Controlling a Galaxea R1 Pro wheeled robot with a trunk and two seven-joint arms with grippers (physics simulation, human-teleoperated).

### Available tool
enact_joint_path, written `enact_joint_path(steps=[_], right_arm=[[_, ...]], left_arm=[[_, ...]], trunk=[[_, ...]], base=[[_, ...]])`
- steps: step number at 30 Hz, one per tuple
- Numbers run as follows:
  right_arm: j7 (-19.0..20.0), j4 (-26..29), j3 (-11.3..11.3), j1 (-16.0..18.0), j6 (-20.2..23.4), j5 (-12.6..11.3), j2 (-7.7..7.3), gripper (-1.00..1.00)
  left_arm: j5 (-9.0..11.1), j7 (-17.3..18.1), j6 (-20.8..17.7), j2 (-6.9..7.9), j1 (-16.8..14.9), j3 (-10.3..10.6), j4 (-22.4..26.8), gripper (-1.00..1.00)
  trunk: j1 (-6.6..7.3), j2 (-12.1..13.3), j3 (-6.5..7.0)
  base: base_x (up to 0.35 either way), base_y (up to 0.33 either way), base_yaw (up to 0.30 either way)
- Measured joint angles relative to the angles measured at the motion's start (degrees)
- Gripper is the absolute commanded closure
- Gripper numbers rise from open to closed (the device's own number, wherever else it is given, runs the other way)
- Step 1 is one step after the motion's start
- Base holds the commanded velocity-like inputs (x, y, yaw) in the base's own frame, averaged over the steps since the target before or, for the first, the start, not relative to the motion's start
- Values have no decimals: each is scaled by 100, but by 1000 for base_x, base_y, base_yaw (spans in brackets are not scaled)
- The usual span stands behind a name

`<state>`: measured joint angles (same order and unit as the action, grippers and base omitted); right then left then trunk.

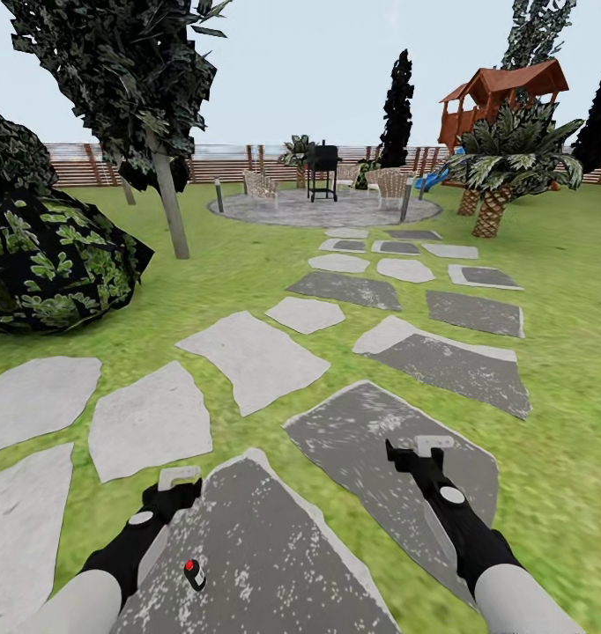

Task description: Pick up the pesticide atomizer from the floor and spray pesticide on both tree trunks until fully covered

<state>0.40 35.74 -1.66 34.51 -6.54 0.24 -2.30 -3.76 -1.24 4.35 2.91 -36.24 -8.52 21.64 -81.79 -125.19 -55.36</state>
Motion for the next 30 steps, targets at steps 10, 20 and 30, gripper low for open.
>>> enact_joint_path(steps=[10,20,30], right_arm=[[-5,20,-10,3,4,3,-7,-100],[-11,-9,-18,3,4,5,-7,-100],[-12,-22,-19,3,4,8,-7,-100]], left_arm=[[-2,-37,107,17,-3,-1,-81,-100],[5,-51,145,8,-5,-1,-90,-100],[7,-52,152,8,2,-1,-90,-100]], trunk=[[-109,-199,-100],[-329,-600,-364],[-549,-1001,-634]], base=[[0,0,0],[0,0,0],[0,0,0]])
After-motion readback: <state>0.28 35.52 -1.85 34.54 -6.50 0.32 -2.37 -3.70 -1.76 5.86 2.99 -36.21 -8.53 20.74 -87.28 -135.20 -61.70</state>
